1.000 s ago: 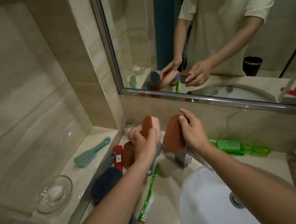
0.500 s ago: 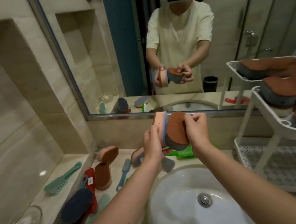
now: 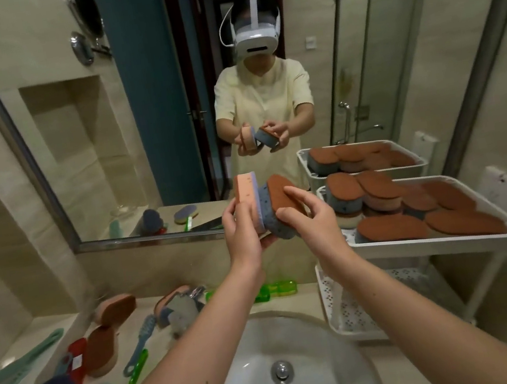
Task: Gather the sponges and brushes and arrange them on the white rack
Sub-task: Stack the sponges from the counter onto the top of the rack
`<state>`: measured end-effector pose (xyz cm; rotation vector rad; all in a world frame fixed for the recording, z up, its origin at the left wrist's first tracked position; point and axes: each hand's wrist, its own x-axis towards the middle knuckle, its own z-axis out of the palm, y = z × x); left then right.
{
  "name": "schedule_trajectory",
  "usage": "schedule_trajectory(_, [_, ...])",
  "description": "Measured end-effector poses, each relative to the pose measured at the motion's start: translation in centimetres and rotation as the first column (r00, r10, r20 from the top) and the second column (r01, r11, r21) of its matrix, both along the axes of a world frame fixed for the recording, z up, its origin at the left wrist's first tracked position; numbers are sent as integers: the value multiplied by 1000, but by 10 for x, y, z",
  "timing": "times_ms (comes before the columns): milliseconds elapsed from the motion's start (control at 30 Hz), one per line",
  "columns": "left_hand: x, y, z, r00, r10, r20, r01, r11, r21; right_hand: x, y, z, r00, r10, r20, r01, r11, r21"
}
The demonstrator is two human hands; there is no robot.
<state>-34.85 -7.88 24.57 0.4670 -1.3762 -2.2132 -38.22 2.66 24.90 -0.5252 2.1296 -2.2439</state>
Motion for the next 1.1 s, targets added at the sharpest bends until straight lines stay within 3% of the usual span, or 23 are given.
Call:
schedule_trajectory(267, [-11,78,22,992,-105,-73,96,989,-112,-7,83,18,988,-37,-152,57,990,128])
schedule_trajectory(500, [-21,150,25,965,-243,-103,209,942,-261,-13,165,21,960,-193,-205,221,967,128])
schedule_trajectory(700, [-38,195,19,966,-246,-83,194,895,-403,-23,221,17,930,-307,-203,333,937,104])
schedule_trajectory(1000, [-72,226,12,973,-224,-52,140,756,-639,-54,272,9,901,-355,-250,404,896,185])
schedule_trajectory(1100, [-80,229,13,986,-159,-44,68,632,-772,-66,278,6,887,-378,-265,435,877,204])
